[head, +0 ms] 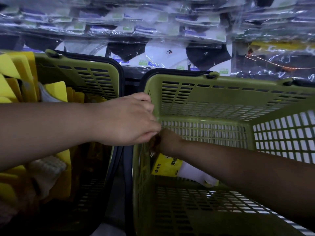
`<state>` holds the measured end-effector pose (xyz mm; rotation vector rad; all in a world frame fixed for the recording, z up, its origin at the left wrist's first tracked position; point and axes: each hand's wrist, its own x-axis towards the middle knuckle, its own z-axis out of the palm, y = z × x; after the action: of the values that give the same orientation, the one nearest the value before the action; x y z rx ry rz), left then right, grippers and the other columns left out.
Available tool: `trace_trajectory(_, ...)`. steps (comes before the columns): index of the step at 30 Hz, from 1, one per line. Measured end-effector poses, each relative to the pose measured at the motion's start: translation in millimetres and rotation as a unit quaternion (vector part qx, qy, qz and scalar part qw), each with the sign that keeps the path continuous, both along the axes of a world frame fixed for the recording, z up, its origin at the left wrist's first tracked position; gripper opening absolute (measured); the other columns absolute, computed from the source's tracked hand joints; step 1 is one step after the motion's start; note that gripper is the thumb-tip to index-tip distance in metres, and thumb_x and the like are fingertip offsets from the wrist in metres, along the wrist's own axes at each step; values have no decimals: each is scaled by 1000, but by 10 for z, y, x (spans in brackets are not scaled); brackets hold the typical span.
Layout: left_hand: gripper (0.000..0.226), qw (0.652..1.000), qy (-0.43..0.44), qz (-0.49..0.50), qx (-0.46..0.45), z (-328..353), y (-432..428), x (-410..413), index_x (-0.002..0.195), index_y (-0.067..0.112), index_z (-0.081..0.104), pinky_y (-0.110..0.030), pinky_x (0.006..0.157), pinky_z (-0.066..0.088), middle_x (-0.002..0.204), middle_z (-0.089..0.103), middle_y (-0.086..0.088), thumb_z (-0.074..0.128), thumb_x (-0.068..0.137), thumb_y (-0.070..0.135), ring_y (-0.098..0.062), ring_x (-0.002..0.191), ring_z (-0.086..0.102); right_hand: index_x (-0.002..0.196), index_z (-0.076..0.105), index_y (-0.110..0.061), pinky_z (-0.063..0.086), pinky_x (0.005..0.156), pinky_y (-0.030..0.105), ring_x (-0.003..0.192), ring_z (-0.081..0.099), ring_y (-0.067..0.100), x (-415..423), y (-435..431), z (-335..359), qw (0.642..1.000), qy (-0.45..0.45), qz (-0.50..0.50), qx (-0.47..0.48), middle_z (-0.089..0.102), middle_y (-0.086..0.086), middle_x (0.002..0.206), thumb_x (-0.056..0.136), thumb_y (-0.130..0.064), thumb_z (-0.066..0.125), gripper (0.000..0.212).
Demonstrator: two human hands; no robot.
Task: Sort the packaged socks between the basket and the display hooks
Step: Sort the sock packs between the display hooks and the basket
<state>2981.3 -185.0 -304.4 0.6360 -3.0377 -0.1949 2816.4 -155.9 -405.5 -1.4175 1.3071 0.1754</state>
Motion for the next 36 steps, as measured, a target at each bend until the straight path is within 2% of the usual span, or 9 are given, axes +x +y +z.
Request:
trace_trajectory(8,33,1000,-15,-6,-3,3,-9,11,74,24,59,-30,91,33,69,60,10,34,94,31,-15,71,52,97,71,-1,49,77,22,88,67,20,-197,86,-16,997,-65,22,-26,72,16,96,84,-2,66,14)
trace_trajectory(13,35,1000,-20,-6,-3,2,-32,15,75,24,60,-28,93,30,69,61,11,33,95,32,-15,71,52,92,72,-7,52,65,21,72,65,6,-128,268,-73,990,-41,-136,0,72,13,94,83,-9,68,10)
trace_trajectory(16,34,1000,-12,-3,-4,-5,-26,16,73,23,59,-29,93,32,68,59,10,33,94,31,-16,70,50,83,66,-13,52,74,27,81,64,16,-88,421,-85,970,-37,-240,-12,72,12,94,88,-9,62,7)
trace_trajectory(18,35,1000,-13,-2,-1,4,-26,12,72,23,59,-29,93,31,67,59,10,32,94,31,-16,70,50,90,66,-7,49,66,23,80,64,21,-117,368,-62,963,-51,-263,-40,71,14,95,91,-10,58,8)
trace_trajectory(20,37,1000,-12,-1,3,11,-30,10,73,23,60,-29,93,30,67,60,10,31,94,32,-16,69,51,100,64,-2,50,67,26,86,65,28,-225,207,-82,977,-66,-193,-68,69,17,97,93,-9,55,13)
trace_trajectory(22,38,1000,-16,0,3,10,-24,7,73,23,61,-29,92,31,67,61,10,30,95,32,-16,69,51,103,66,-2,45,73,26,93,62,27,-390,28,-115,994,-11,9,-107,66,15,99,94,-14,56,19)
trace_trajectory(26,37,1000,-18,-1,3,26,-19,1,73,23,61,-30,91,33,67,61,10,31,94,31,-16,69,51,105,70,-9,37,95,27,115,51,26,-515,99,-297,956,31,268,-118,56,14,123,89,-31,63,29)
trace_trajectory(31,34,1000,-20,-4,4,36,-28,-4,71,23,58,-32,90,34,67,61,10,33,93,31,-16,69,51,105,70,-12,40,94,28,124,45,23,-480,389,-382,948,11,298,-112,49,10,134,89,-28,63,24)
trace_trajectory(36,36,999,-31,-5,20,103,-24,-23,73,22,60,-31,92,33,68,61,10,33,93,33,-17,70,54,100,73,-10,50,80,29,93,64,18,-556,204,73,973,-60,204,-89,70,7,102,88,-18,65,17)
